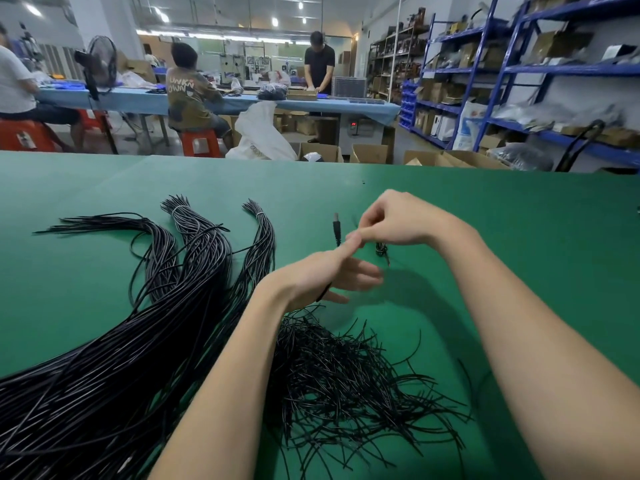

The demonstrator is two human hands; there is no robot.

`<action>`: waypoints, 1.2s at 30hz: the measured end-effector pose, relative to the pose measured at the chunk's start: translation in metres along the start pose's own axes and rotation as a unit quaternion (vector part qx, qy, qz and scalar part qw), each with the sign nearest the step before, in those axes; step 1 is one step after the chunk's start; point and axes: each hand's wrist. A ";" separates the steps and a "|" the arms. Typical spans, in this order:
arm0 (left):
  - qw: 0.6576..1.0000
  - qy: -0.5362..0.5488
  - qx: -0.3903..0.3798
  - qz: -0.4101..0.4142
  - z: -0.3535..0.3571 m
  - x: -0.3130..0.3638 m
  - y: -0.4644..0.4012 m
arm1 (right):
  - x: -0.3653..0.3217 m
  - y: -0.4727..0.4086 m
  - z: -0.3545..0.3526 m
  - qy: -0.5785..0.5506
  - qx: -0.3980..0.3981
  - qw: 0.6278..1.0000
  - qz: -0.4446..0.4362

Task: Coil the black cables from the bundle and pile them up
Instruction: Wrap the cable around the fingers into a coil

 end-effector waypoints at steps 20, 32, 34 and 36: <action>0.928 0.290 0.104 0.210 -0.013 0.001 0.005 | 0.032 0.017 0.099 -0.291 -0.142 0.946 0.023; 0.998 0.005 0.054 0.022 -0.011 -0.006 0.002 | 0.001 -0.021 0.023 0.078 -0.024 0.996 -0.026; 0.997 -0.037 0.072 0.013 -0.014 -0.007 0.002 | -0.004 -0.020 0.025 0.061 -0.004 0.998 -0.023; 0.993 -0.072 0.093 0.010 -0.015 -0.008 0.000 | -0.011 -0.018 0.027 0.033 0.011 0.999 -0.021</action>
Point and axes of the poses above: each hand's wrist, its own y-axis away from the middle knuckle, its own z-axis out of the palm, x = y × z, and after that the axes turned 11 degrees about z, right-handed
